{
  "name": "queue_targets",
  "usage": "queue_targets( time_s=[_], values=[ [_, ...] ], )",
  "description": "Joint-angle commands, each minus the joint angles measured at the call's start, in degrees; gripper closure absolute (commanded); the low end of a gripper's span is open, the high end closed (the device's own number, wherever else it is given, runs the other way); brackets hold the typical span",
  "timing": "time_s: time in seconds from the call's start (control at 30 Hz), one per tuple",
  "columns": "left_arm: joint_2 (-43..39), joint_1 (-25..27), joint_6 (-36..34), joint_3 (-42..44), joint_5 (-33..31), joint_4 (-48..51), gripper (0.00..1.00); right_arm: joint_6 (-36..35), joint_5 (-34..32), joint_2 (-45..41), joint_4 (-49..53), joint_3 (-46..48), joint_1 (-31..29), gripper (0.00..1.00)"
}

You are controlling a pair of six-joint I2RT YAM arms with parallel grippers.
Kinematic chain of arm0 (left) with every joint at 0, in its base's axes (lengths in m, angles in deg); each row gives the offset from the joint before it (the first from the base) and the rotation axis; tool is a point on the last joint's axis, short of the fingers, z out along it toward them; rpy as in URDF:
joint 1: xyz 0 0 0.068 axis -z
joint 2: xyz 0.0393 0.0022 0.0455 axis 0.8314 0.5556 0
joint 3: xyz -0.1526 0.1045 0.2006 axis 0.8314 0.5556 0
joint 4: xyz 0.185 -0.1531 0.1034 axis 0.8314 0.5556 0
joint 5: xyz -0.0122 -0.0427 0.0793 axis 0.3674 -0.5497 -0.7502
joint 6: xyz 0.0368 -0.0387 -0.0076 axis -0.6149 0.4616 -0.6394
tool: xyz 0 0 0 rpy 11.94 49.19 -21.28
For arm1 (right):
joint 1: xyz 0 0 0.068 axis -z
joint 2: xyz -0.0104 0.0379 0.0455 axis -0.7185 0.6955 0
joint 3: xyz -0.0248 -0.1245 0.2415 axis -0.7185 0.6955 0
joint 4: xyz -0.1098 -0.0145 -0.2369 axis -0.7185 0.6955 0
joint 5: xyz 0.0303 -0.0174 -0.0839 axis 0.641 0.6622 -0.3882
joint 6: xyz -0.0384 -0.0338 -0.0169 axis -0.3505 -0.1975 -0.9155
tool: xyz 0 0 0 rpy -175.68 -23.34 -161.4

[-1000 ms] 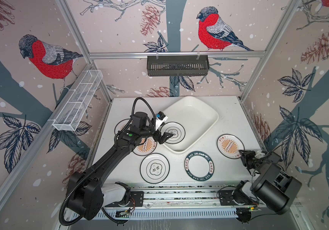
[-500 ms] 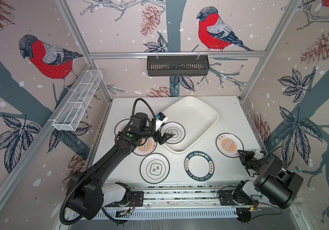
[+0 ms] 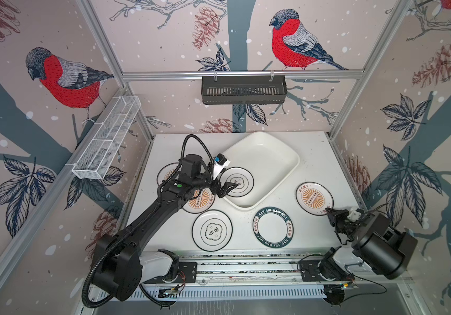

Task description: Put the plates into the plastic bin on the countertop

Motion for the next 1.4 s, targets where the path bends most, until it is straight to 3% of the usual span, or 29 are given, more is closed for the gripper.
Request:
queue_targets(
  time_s=[0.0,0.1,0.53,0.93,1.1,1.37],
  values=[
    [-0.1,0.0,-0.5,-0.1,1.3,-2.2,0.03,1.4,-2.9,0.7,2.2,0.9,0.3,0.90],
    [-0.2,0.1,-0.3,-0.3,1.3,-2.1,0.03,1.7,-2.3,1.1,0.8,1.5,0.4,0.96],
    [-0.1,0.1,-0.8,-2.3,0.5,-0.4,0.03,4.9,0.3,-3.8,-1.4,1.9,0.8,0.99],
    [-0.3,0.0,-1.5,-5.2,-2.4,4.0,0.03,5.1,-4.3,-22.5,12.3,-1.6,0.8,0.99],
    [-0.2,0.1,-1.8,-6.0,-2.5,5.2,0.03,7.8,-3.4,-24.7,11.9,-2.0,0.3,0.99],
    [-0.2,0.0,-1.8,-7.6,-2.9,6.2,0.03,6.0,-4.2,-24.5,17.6,-7.0,-2.0,0.99]
  ],
)
